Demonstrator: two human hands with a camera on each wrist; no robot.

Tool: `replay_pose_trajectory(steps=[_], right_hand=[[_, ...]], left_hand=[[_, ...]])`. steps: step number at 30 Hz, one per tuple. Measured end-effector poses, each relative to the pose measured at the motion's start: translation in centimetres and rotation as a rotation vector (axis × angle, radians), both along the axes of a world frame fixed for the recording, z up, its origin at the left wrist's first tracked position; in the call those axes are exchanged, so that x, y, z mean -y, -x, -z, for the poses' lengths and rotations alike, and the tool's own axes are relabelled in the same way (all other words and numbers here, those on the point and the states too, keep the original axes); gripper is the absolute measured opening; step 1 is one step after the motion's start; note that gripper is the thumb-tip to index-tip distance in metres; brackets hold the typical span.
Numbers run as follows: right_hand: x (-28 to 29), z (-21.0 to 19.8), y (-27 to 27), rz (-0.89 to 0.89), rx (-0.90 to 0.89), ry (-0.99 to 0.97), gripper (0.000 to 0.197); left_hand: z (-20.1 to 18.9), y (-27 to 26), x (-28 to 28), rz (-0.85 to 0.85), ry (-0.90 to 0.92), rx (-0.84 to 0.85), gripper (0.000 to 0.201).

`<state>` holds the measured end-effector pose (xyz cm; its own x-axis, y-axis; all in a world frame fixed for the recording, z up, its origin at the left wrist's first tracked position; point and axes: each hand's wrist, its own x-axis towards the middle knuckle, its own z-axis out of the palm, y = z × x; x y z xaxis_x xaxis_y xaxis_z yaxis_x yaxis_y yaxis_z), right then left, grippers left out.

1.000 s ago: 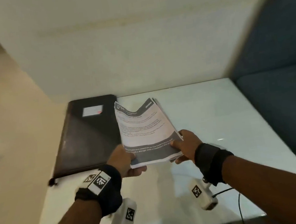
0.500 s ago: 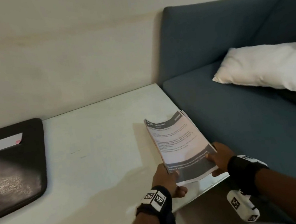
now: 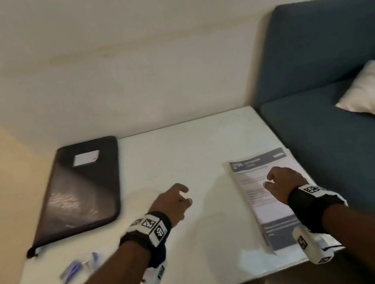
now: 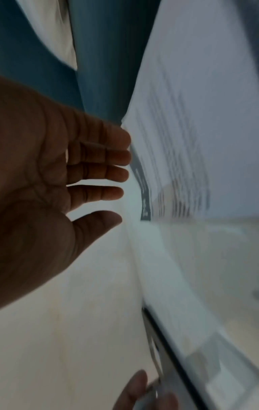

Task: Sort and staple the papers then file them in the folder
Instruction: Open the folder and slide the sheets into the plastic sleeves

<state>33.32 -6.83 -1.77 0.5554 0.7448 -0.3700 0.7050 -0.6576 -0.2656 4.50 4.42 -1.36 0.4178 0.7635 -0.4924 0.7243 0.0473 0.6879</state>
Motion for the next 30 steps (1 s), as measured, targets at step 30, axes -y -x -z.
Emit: replay_pose_trajectory(steps=[30], right_hand=[[-25.0, 7.8, 29.6, 0.187, -0.753, -0.080, 0.055]], left_hand=[[2.1, 28.6, -17.4, -0.465, -0.130, -0.378, 0.027]])
